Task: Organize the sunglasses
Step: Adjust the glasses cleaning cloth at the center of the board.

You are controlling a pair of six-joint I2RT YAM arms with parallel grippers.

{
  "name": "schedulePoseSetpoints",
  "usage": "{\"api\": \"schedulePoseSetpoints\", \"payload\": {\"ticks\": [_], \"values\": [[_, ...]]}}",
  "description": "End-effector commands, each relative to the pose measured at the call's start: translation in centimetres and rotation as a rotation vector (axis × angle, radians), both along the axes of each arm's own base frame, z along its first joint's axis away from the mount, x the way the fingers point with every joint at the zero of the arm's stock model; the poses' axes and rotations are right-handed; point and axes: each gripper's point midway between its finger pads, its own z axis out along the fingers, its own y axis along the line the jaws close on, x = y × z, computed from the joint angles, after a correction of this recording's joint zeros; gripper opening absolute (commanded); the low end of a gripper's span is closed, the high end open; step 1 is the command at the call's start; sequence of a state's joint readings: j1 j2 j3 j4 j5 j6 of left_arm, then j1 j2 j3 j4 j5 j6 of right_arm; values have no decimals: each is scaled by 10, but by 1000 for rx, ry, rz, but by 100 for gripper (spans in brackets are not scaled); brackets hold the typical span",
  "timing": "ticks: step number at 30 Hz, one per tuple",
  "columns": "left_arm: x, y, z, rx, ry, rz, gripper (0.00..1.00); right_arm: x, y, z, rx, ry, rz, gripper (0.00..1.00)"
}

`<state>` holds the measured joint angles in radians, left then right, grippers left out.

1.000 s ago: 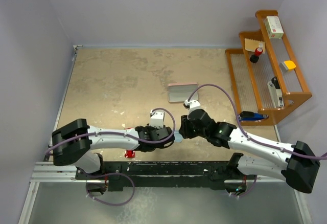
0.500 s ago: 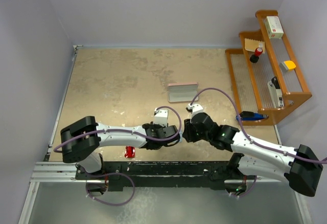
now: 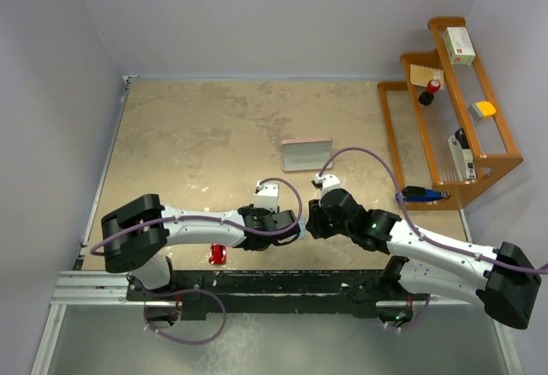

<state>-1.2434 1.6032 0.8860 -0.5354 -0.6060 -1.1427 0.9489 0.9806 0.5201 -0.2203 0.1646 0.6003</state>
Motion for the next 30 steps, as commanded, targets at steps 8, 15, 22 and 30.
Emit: {"api": "schedulePoseSetpoints", "payload": {"ticks": [8,15,22,30], "values": [[1,9,-7,-6,0,35,34,1,3,5,18,-16,10,34],[0,4,-12,-10,15,22,34,2,3,5,17,-18,8,34],[-3,5,-16,1,30,13,34,1,2,4,15,-19,5,34],[-7,5,-22,15,55,0,29,2,1,4,14,-20,-4,34]]}}
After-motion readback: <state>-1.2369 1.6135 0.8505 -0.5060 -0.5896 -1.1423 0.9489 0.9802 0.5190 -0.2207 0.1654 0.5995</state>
